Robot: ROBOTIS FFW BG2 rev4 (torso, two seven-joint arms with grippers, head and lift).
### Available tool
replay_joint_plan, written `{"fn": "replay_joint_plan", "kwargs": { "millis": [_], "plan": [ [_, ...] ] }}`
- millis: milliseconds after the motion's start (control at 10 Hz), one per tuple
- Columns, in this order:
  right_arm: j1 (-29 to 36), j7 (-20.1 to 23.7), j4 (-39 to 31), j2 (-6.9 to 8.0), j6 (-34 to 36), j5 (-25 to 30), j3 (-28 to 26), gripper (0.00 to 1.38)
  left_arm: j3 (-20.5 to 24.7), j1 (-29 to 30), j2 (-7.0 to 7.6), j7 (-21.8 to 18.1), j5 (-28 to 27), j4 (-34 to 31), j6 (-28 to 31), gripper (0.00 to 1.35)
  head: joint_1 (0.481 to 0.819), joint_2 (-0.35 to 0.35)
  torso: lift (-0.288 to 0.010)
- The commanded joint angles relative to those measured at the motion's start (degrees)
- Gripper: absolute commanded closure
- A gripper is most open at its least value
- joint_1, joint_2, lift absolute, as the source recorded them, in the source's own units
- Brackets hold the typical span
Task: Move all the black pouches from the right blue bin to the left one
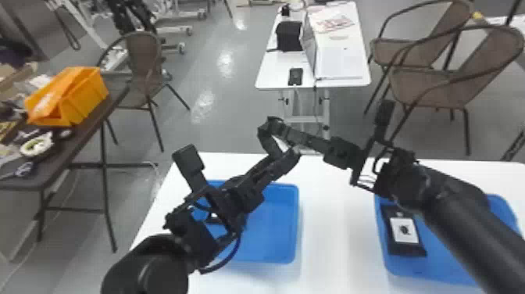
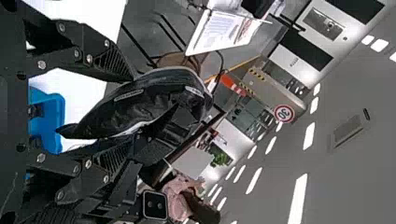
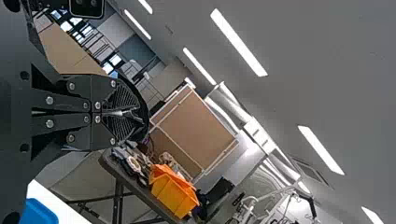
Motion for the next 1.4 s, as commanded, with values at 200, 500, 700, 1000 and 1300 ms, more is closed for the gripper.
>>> {"fn": "replay_joint_plan", "kwargs": {
  "millis": [200, 500, 700, 1000, 1300],
  "plan": [
    [0.3, 0.1, 0.1, 0.00, -0.4, -0.3, 0.0, 1.27, 0.7, 0.8, -0.98, 0.2, -1.9, -1.0, -0.7, 1.22, 0.695, 0.192, 0.010],
    [0.9, 0.1, -0.5, 0.00, -1.8, 0.1, -0.3, 0.43, 1.4, 1.3, -1.33, 0.4, -3.6, -1.0, -2.2, 1.22, 0.695, 0.198, 0.010],
    [3.8, -2.1, -5.0, -0.18, -1.2, 5.5, -4.7, 0.04, 4.0, 2.7, -2.04, 1.8, -11.4, -1.1, -6.7, 1.22, 0.695, 0.206, 0.010],
    [12.2, -12.5, -18.3, -2.11, 2.5, 13.8, -11.5, 0.19, 11.0, 5.8, -6.25, 2.6, -33.2, 2.9, -10.5, 1.22, 0.695, 0.259, 0.010],
    [15.4, -13.5, -20.8, -2.81, 3.9, 13.9, -14.5, 0.19, 11.1, 6.4, -5.99, 2.8, -41.2, 9.2, -11.4, 1.22, 0.695, 0.287, 0.010]
  ]
}}
